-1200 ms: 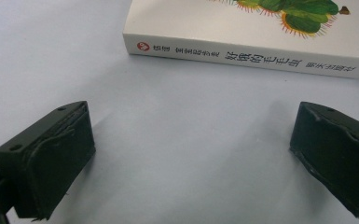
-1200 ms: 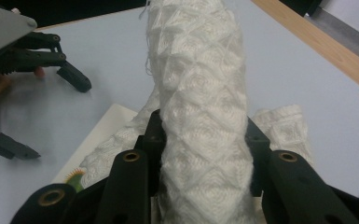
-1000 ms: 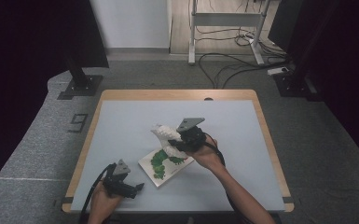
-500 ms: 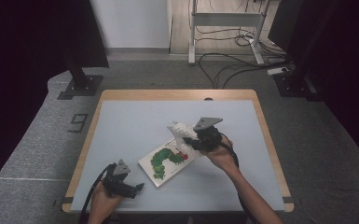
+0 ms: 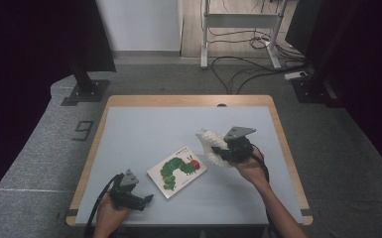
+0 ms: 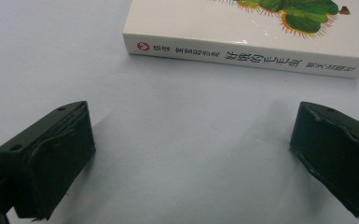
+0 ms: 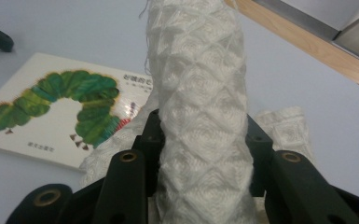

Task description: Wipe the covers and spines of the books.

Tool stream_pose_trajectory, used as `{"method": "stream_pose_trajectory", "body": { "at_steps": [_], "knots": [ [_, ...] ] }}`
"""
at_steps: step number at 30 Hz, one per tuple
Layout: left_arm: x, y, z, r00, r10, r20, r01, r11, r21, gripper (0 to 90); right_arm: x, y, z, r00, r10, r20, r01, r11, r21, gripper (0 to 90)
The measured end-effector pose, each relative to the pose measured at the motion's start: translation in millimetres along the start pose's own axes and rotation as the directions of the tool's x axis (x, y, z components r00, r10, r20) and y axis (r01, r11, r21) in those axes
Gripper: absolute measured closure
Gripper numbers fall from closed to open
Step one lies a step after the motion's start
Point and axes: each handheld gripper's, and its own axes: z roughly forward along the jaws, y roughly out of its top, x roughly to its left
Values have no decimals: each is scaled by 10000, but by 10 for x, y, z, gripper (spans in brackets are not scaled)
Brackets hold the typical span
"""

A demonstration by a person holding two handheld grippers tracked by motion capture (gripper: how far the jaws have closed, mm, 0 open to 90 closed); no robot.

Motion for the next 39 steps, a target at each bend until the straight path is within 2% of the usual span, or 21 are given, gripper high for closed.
{"method": "stream_pose_trajectory", "body": {
  "at_steps": [12, 19, 24, 29, 33, 39],
  "knots": [
    [-1, 0, 0, 10000, -12, 12, 12, 10000, 5, 0, -236, -305, -271, 9961, 683, 564, -684, 9977, 4, 608],
    [0, 0, 0, 10000, -4, 5, 4, 10000, 3, 0, -348, -441, -453, 9910, 846, 1034, -857, 9963, 57, 602],
    [0, 0, 0, 10000, 3, 2, -3, 10000, 5, 0, -425, -545, -557, 9852, 926, 1441, -955, 9953, 139, 595],
    [1, 1, 0, 10000, 6, 3, -6, 10000, 6, 0, -505, -663, -678, 9753, 1196, 1859, -1237, 9923, 104, 593],
    [1, 1, 0, 10000, 3, 4, -3, 10000, 5, 0, -542, -751, -710, 9704, 1326, 2020, -1383, 9903, 144, 594],
    [1, 1, 0, 10000, 1, 4, -1, 10000, 6, 0, -558, -894, -648, 9666, 1344, 2184, -1465, 9884, 403, 590]
  ]
}}
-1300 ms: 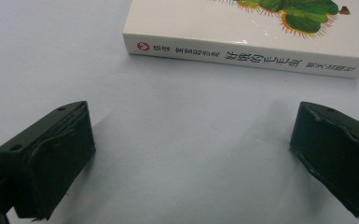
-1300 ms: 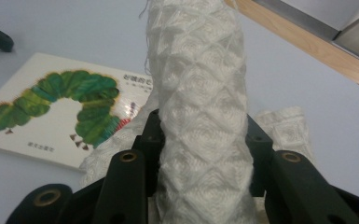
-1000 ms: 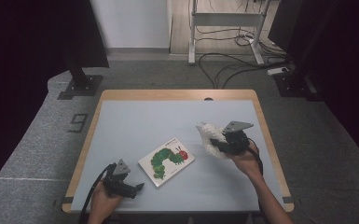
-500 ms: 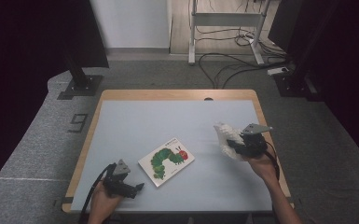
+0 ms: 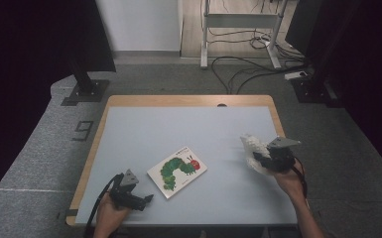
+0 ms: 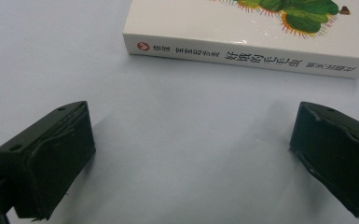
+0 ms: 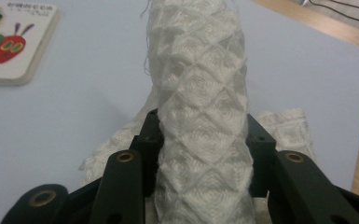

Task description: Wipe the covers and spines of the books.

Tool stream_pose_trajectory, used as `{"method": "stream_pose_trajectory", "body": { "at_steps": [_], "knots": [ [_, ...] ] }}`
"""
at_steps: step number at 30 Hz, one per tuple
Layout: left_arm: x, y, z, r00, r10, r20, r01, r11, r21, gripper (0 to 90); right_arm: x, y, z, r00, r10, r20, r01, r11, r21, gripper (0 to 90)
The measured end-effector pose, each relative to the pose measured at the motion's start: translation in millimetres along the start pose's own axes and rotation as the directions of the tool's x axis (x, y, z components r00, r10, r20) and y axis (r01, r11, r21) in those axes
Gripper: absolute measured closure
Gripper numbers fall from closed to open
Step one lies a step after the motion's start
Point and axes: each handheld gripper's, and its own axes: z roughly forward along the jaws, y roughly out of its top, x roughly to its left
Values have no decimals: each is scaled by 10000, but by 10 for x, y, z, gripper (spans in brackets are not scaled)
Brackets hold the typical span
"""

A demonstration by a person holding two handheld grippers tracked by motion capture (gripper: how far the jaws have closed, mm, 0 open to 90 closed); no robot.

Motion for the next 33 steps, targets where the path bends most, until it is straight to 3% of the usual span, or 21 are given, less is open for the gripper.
{"method": "stream_pose_trajectory", "body": {
  "at_steps": [15, 19, 33],
  "knots": [
    [0, 0, 0, 10000, -2, -2, 2, 10000, -2, 0, 31, -288, 273, 9987, 383, -341, -361, 9973, 636, 531],
    [-1, 0, 0, 10000, -4, -1, 4, 10000, -4, 0, 41, -311, 304, 9982, 298, -525, -253, 9961, 841, 483],
    [0, 0, 0, 10000, -1, -2, 1, 10000, -4, 0, 77, -226, 273, 9999, 12, -145, 3, 9948, 1015, 152]
  ]
}}
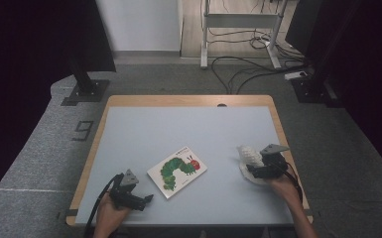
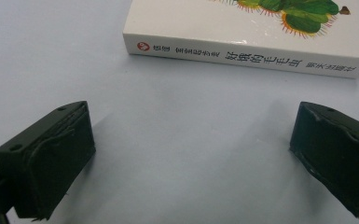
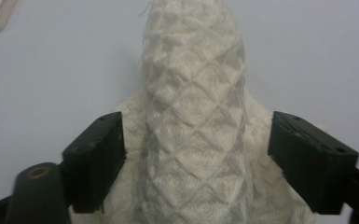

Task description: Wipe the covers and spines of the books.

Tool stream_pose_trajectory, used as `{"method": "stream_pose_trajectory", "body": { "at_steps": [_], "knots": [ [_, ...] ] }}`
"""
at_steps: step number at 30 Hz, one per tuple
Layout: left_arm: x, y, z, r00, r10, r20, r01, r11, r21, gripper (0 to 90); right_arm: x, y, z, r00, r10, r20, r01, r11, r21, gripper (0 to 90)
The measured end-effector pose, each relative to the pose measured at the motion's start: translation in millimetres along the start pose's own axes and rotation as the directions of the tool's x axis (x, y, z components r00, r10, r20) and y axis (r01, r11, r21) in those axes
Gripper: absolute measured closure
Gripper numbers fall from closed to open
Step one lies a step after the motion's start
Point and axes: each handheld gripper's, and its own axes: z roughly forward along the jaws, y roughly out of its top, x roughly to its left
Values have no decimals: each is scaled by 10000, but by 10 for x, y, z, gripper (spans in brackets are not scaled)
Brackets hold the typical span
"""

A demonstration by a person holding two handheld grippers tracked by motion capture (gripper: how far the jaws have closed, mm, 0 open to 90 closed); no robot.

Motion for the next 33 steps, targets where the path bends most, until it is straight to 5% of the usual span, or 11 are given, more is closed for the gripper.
{"method": "stream_pose_trajectory", "body": {
  "at_steps": [10, 33],
  "knots": [
    [0, 0, 0, 10000, 7, 7, -7, 10000, 2, 0, 15, 158, -164, 9999, 89, 64, -86, 9990, -447, 0],
    [-11, 4, -5, 9999, 147, 50, -147, 9999, -22, 0, 372, 559, -77, 9938, -739, -831, 689, 9957, -611, 0]
  ]
}}
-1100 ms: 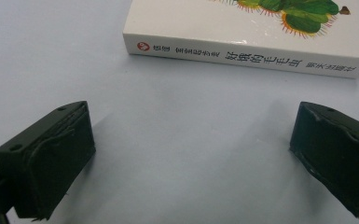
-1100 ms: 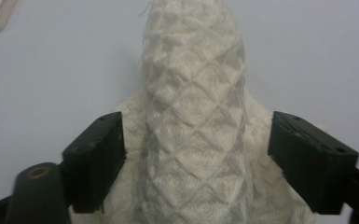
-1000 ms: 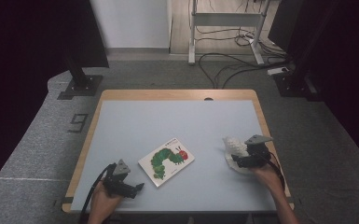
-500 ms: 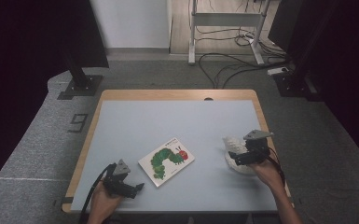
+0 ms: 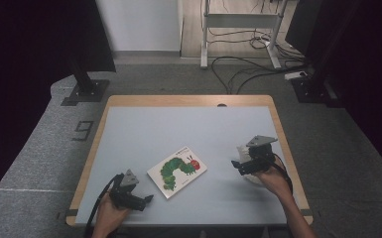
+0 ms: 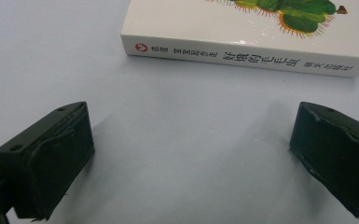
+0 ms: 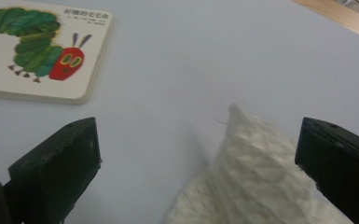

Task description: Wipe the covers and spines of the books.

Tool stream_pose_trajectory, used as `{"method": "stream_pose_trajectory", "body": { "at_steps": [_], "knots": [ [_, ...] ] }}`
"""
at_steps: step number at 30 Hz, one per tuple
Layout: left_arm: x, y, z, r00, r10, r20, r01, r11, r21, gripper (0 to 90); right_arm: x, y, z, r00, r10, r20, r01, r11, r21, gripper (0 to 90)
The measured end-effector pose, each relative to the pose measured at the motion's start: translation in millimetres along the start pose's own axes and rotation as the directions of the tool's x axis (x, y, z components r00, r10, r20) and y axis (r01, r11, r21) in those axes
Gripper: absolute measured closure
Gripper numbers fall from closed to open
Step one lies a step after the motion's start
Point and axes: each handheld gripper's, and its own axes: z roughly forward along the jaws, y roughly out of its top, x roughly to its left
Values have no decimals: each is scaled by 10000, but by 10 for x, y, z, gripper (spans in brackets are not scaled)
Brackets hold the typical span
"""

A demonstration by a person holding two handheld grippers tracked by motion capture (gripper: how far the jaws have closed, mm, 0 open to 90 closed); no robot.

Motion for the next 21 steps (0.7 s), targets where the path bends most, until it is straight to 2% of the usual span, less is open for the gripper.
{"method": "stream_pose_trajectory", "body": {
  "at_steps": [3, 7, 13, 21],
  "knots": [
    [-7, 4, 2, 9998, 148, 96, -148, 9999, 6, 0, 61, 40, 43, 9994, -79, -326, 80, 10000, 18, 0],
    [-15, 22, 14, 9997, 196, 127, -196, 9998, 6, 0, 141, 99, 95, 9983, -277, -512, 279, 9996, 39, 0],
    [-73, 94, 77, 9983, 475, 325, -476, 9989, 16, 0, 240, 181, 195, 9952, -561, -806, 574, 9982, 143, 14],
    [-94, 155, 137, 9976, 545, 435, -547, 9985, 41, 0, 372, 239, 387, 9882, -763, -1327, 804, 9964, 257, 15]
  ]
}}
